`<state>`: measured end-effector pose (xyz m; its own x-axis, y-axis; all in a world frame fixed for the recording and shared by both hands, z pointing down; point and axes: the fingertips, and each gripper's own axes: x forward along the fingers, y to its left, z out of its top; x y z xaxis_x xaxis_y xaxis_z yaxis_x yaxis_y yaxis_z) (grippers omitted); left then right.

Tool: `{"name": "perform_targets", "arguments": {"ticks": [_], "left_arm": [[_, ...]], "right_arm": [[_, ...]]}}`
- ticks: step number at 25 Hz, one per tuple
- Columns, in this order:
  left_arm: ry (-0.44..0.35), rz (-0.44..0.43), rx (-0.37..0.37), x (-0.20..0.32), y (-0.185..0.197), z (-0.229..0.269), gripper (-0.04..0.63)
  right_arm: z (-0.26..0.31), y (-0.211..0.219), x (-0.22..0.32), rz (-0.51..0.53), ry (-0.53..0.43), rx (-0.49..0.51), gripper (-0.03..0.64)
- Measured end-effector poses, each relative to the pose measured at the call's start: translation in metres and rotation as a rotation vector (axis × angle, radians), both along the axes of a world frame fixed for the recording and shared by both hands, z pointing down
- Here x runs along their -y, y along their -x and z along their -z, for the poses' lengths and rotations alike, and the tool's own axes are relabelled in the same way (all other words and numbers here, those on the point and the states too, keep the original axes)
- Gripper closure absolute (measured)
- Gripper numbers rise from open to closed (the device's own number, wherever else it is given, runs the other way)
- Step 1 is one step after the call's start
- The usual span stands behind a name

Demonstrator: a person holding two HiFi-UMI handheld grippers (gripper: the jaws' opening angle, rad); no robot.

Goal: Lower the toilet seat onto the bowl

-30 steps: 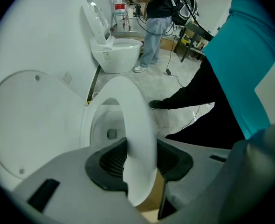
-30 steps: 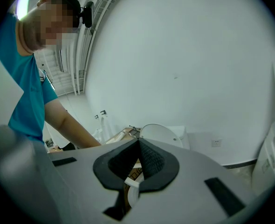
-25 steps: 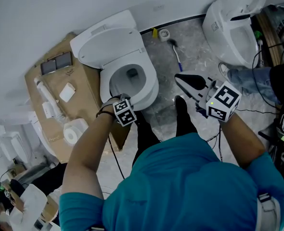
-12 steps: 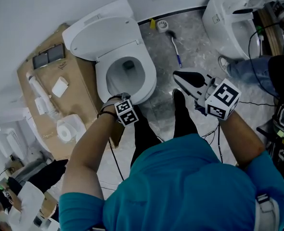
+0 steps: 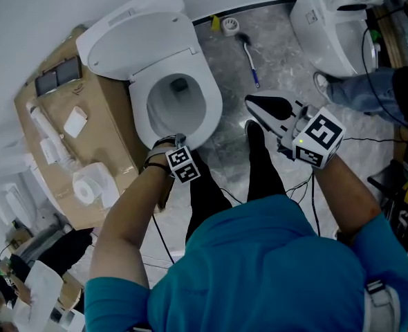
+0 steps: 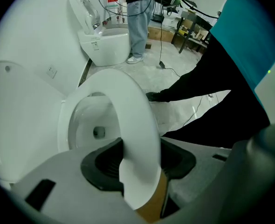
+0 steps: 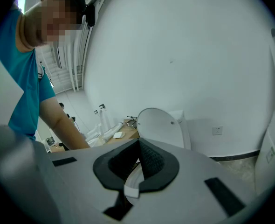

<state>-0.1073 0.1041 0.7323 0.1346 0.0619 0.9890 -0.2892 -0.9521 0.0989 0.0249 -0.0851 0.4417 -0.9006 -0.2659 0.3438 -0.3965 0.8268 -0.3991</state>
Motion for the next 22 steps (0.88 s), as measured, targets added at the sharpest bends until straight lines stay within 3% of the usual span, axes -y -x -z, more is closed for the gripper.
{"name": "perform_targets", "arguments": {"ticks": [22], "left_arm": [[-0.057,-0.006,0.088,-0.027,-0.011,-0.084,0.357]], "right_arm": [[-0.065,-0.009,0.017,-0.018,0.054,-0.017,0.627]]}}
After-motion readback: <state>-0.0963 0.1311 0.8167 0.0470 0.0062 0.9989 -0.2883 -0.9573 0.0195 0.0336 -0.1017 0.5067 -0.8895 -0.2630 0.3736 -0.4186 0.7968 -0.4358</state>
